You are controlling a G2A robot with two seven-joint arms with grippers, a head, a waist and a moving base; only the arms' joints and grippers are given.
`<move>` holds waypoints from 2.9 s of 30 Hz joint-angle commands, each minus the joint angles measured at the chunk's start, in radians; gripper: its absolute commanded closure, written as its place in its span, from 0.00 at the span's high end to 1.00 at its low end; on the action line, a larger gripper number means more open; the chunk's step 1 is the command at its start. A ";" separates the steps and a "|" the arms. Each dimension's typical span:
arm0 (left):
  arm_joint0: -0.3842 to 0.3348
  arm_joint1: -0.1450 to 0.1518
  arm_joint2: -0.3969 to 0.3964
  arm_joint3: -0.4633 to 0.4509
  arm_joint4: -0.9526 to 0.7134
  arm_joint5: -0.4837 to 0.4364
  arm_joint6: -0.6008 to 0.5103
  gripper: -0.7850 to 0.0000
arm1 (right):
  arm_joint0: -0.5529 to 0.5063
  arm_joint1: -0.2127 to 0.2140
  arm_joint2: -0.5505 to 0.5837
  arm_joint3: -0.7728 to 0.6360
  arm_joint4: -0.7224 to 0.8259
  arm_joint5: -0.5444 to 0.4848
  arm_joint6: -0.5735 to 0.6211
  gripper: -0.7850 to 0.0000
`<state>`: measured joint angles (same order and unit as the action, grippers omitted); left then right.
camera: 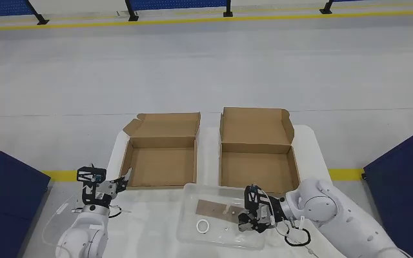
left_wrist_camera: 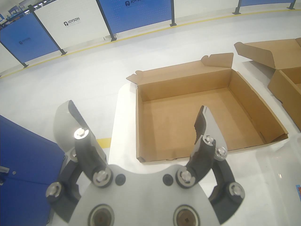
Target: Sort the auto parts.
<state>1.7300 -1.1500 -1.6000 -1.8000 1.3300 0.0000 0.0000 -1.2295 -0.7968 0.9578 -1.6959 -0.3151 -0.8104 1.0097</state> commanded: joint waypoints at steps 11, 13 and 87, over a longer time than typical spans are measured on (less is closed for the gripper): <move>0.000 0.000 0.000 0.000 0.000 0.000 0.000 1.00 | 0.054 0.010 -0.059 0.064 0.055 -0.050 -0.050 0.00; 0.000 0.000 0.000 0.000 0.000 0.000 0.000 1.00 | 0.061 0.014 -0.067 0.074 0.073 -0.062 -0.062 0.00; 0.000 0.000 0.000 0.000 0.000 0.000 0.000 1.00 | 0.165 0.183 -0.280 0.141 0.794 -0.138 -0.230 0.00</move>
<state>1.7300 -1.1500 -1.6000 -1.8000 1.3300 0.0000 0.0000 -1.0602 -0.6135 0.6756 -1.5518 0.4648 -0.9548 0.7758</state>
